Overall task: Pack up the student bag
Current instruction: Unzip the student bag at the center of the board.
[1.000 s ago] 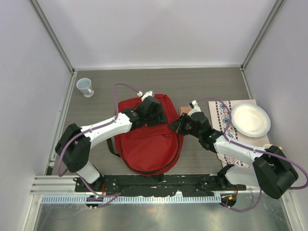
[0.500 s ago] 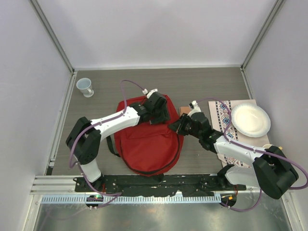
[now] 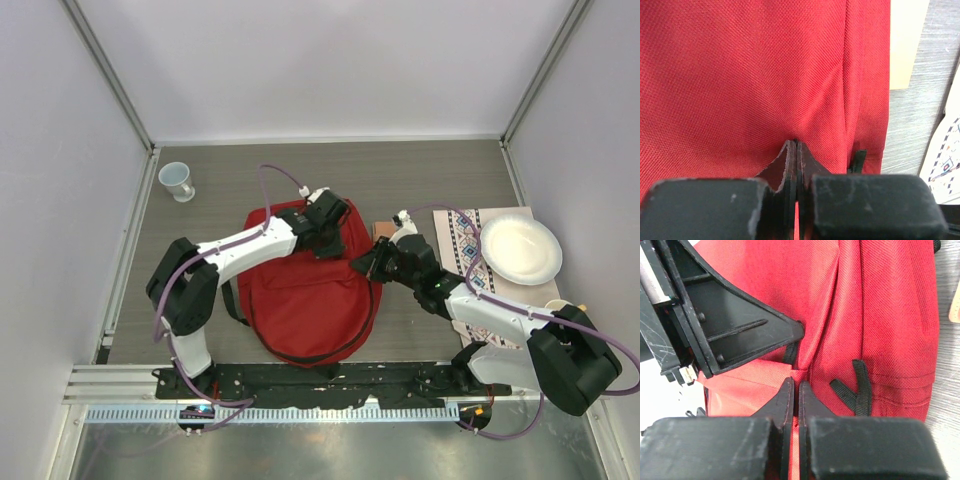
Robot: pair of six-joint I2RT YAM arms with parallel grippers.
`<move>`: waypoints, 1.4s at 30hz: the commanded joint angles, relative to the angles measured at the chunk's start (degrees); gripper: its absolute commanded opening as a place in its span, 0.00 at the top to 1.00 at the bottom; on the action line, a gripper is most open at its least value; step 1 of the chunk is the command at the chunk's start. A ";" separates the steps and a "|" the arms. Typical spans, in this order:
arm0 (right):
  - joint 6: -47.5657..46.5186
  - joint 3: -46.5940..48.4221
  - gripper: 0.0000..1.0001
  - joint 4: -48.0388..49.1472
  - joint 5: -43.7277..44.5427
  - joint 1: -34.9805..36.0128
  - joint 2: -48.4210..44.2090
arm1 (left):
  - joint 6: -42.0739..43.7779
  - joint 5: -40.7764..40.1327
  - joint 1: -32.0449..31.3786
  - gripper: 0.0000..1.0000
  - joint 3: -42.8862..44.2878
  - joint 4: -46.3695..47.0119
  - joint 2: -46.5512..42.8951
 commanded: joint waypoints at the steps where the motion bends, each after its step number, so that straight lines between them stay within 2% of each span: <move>1: -1.06 0.31 0.99 2.44 0.42 0.62 -2.53 | 1.83 0.34 -0.41 1.00 1.39 -2.11 1.26; 6: -1.15 0.31 0.99 1.92 0.77 0.71 -2.62 | 2.01 -1.14 -0.50 1.00 1.04 -1.58 0.03; 13: 0.17 -1.10 0.99 1.39 2.62 0.62 -2.88 | 2.88 -7.03 -0.41 1.00 -4.40 1.05 -9.45; 17: 1.14 -1.53 0.99 2.97 1.91 0.62 -1.83 | 3.15 -7.65 -0.41 1.00 -7.04 2.73 -14.64; 37: 1.58 -1.18 0.99 3.59 1.38 0.62 -1.65 | 1.92 -6.25 -0.32 1.00 -13.73 5.37 -19.74; 42: 1.22 -1.80 0.99 3.41 1.74 0.71 -1.91 | 2.97 -9.05 -0.15 1.00 -14.78 4.05 -21.85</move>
